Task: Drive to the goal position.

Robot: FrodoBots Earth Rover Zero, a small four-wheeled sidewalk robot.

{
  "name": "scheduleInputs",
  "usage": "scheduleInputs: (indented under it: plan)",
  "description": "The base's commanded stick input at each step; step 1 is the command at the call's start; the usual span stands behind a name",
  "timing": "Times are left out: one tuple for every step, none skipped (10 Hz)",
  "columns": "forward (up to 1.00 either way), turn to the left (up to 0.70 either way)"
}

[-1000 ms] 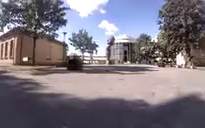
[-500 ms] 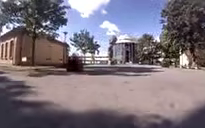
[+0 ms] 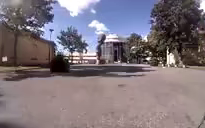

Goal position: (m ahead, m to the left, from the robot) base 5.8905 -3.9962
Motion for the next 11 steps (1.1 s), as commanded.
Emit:
scheduleInputs:
  plan:
    - [1.0, 0.0]
    - [1.0, 0.0]
    - [1.0, 0.0]
    - [1.0, 0.0]
    - [1.0, 0.0]
    - [1.0, 0.0]
    - [1.0, 0.0]
    - [1.0, 0.0]
    - [1.0, 0.0]
    - [1.0, 0.0]
    - [1.0, 0.0]
